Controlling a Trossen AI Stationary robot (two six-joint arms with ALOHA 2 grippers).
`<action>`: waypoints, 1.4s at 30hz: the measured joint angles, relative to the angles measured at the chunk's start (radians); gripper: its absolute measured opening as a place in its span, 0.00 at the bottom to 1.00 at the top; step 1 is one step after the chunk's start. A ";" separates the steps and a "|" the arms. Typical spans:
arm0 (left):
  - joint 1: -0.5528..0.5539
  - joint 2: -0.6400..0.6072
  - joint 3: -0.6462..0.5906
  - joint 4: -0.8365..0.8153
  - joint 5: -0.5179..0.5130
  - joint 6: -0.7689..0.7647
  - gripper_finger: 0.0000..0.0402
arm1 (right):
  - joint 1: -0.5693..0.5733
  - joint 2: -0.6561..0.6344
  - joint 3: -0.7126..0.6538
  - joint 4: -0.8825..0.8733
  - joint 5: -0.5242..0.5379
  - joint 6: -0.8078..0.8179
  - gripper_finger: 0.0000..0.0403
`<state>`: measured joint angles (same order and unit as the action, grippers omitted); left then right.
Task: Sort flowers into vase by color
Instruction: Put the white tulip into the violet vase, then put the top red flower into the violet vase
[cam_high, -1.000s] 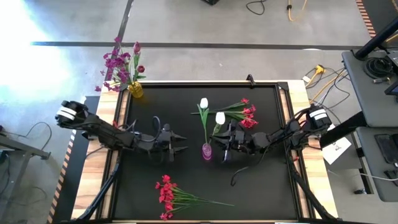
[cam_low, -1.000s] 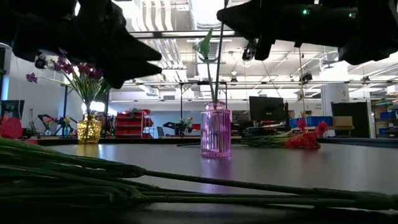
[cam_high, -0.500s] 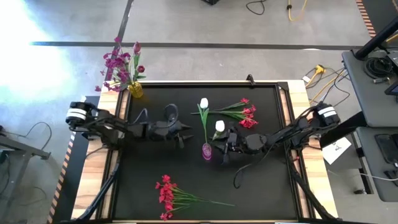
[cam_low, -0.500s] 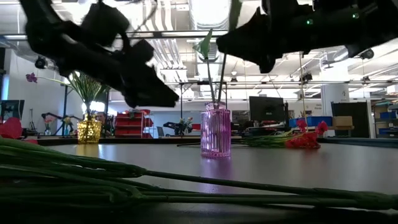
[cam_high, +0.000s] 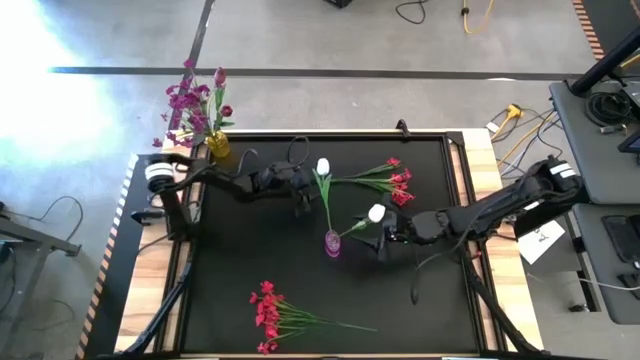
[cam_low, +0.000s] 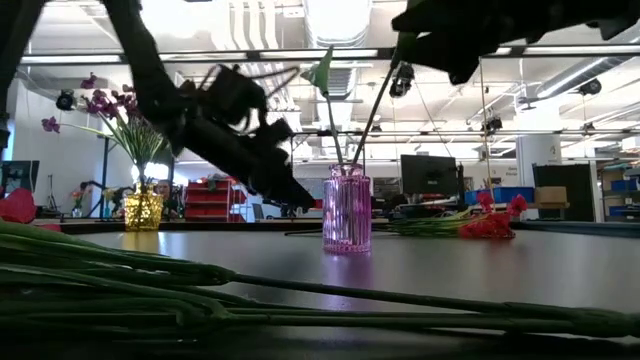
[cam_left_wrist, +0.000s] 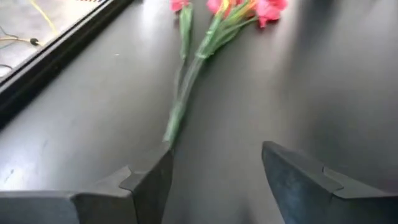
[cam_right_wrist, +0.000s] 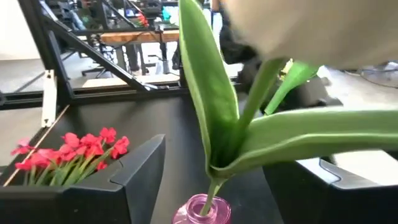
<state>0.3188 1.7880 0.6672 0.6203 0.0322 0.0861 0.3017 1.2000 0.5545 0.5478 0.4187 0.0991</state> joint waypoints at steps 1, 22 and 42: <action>0.015 0.020 0.013 0.006 0.010 0.010 0.56 | 0.006 -0.011 0.000 -0.008 0.000 -0.002 0.63; 0.078 0.156 0.108 -0.101 0.057 -0.045 0.03 | 0.113 -0.240 0.072 -0.409 0.003 0.167 0.67; -0.078 0.012 -0.074 -0.077 0.042 -0.356 0.11 | 0.103 -0.281 0.061 -0.987 0.150 0.897 0.78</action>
<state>0.2407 1.8004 0.5931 0.5436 0.0740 -0.2699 0.4047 0.9188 0.6155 -0.4395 0.5687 0.9960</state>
